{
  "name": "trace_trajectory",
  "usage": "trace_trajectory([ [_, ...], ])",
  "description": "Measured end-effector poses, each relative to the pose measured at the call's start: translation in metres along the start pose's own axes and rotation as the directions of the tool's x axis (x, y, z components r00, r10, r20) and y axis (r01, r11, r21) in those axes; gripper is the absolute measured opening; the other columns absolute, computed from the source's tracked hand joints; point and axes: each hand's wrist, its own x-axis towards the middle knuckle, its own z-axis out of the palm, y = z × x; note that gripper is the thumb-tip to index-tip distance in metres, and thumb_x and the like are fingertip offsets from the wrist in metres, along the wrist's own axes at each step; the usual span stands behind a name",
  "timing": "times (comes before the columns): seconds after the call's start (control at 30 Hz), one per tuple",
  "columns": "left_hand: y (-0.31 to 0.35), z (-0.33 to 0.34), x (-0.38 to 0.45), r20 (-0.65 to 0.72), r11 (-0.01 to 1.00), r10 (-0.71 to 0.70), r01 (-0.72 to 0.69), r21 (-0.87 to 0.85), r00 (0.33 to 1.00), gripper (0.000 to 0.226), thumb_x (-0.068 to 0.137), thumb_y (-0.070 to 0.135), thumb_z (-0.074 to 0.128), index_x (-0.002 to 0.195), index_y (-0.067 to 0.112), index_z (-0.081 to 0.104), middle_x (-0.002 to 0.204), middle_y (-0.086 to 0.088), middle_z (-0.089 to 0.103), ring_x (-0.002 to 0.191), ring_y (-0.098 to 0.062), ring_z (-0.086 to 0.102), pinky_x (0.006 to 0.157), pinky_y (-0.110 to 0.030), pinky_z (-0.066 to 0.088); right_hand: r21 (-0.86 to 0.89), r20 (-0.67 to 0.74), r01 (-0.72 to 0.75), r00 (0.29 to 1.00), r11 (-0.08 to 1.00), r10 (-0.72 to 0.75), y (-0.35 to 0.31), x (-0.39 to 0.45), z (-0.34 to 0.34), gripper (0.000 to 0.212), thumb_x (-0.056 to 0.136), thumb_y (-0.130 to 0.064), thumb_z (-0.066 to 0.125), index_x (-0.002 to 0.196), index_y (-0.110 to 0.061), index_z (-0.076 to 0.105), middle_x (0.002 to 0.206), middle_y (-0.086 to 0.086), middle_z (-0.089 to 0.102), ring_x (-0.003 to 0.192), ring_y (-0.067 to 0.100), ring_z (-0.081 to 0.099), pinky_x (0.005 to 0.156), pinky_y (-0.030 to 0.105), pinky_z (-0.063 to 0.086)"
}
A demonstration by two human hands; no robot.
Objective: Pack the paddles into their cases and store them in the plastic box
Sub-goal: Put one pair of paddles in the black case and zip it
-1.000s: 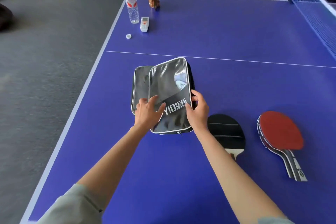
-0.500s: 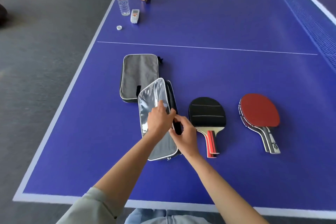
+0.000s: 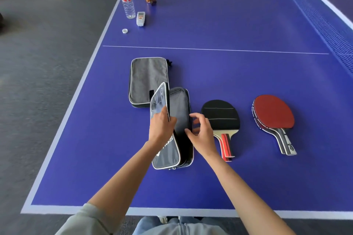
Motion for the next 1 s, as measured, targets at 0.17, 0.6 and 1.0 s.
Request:
trace_trajectory([
  [0.17, 0.001, 0.001, 0.002, -0.056, 0.994, -0.020, 0.014, -0.109, 0.998, 0.009, 0.083, 0.013, 0.048, 0.090, 0.017, 0.044, 0.061, 0.001, 0.043, 0.054, -0.019, 0.033, 0.051, -0.031, 0.030, 0.304, 0.227, -0.366, 0.924, 0.879, 0.306, 0.010, -0.037, 0.002, 0.046, 0.081, -0.028, 0.072, 0.121, -0.027, 0.049, 0.109, -0.012, 0.064, 0.088, 0.000, 0.067, 0.071, 0.012, 0.052],
  [0.6, 0.011, -0.012, 0.002, -0.045, 0.996, 0.065, -0.062, 0.060, 0.997, 0.044, 0.090, 0.006, 0.040, 0.130, 0.016, 0.055, 0.135, -0.015, 0.044, 0.088, -0.037, 0.056, 0.071, -0.035, 0.041, 0.246, 0.457, -0.732, 0.666, 0.635, 0.590, 0.010, -0.043, 0.005, 0.018, 0.086, -0.015, 0.064, 0.093, 0.001, 0.065, 0.068, 0.015, 0.071, 0.064, 0.024, 0.071, 0.059, 0.026, 0.058],
  [1.0, -0.007, -0.036, -0.001, 0.343, 0.671, 0.592, -0.682, 0.290, 0.729, 0.050, 0.087, 0.051, 0.056, 0.131, 0.027, 0.054, 0.117, 0.003, 0.061, 0.111, -0.019, 0.054, 0.112, -0.038, 0.021, -0.249, 0.378, -0.089, 0.908, 0.964, 0.181, -0.019, 0.032, -0.037, 0.010, 0.081, -0.008, 0.063, 0.073, -0.007, 0.069, 0.059, 0.008, 0.068, 0.045, 0.007, 0.056, 0.050, 0.012, 0.044],
])
